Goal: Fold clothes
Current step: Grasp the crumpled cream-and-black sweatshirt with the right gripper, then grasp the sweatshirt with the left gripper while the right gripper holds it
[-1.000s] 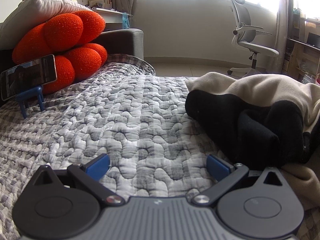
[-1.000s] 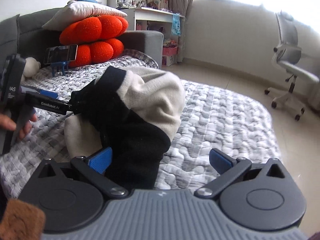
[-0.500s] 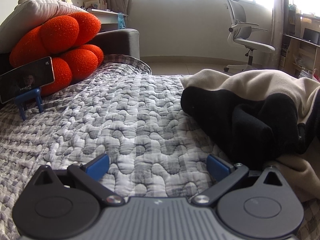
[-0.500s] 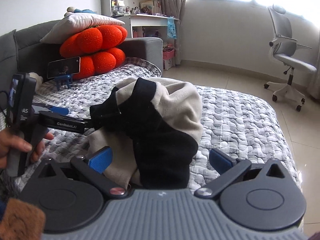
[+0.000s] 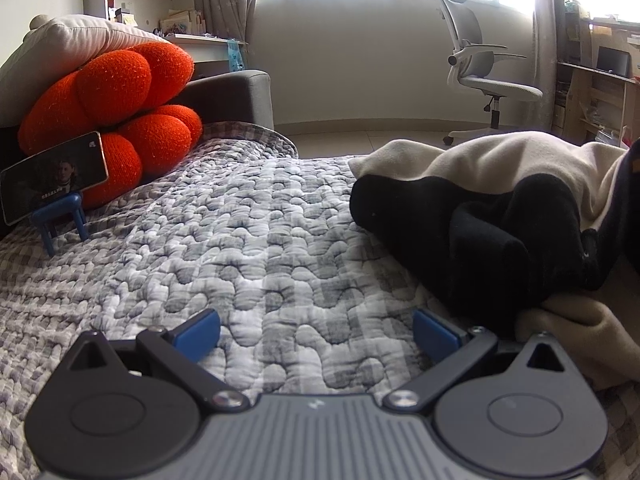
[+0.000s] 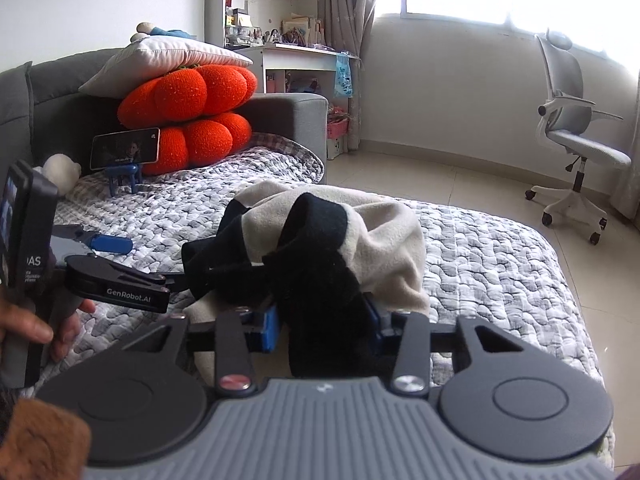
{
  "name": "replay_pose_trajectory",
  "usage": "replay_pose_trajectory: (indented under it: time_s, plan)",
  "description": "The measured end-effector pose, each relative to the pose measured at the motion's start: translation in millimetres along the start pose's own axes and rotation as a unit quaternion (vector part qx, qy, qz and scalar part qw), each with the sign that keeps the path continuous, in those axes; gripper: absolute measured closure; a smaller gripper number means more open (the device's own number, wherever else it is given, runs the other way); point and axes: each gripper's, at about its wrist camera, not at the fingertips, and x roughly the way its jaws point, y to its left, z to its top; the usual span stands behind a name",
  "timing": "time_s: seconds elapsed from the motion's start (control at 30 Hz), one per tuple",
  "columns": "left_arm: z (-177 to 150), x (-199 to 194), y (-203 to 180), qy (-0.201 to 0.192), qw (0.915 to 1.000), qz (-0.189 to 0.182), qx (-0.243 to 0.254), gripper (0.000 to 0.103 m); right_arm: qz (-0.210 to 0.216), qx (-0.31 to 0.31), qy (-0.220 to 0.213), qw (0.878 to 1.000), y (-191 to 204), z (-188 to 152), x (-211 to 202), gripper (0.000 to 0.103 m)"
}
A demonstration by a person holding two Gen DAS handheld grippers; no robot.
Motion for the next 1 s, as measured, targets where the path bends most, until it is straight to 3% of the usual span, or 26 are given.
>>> replay_pose_trajectory:
  time_s: [0.13, 0.23, 0.5, 0.67, 1.0]
  plan:
    - [0, -1, 0, -0.001, 1.0000, -0.005, 0.004, 0.000, -0.014, 0.006, 0.005, 1.000, 2, 4, 13, 0.081]
    - [-1, -2, 0, -0.005, 0.9999, -0.013, 0.007, 0.000, -0.033, 0.006, -0.007, 0.999, 0, 9, 13, 0.088]
    - [-1, -11, -4, -0.020, 0.9987, -0.037, 0.029, 0.000, -0.078, 0.014, -0.032, 0.996, -21, 16, 0, 0.091]
    - [-1, -22, -8, -0.037, 0.9975, -0.030, 0.051, 0.000, -0.095, 0.011, -0.049, 0.994, -28, 21, -11, 0.092]
    - [7, -52, -28, -0.081, 0.9871, -0.075, 0.116, 0.000, -0.102, 0.029, -0.082, 0.991, -38, 29, -29, 0.095]
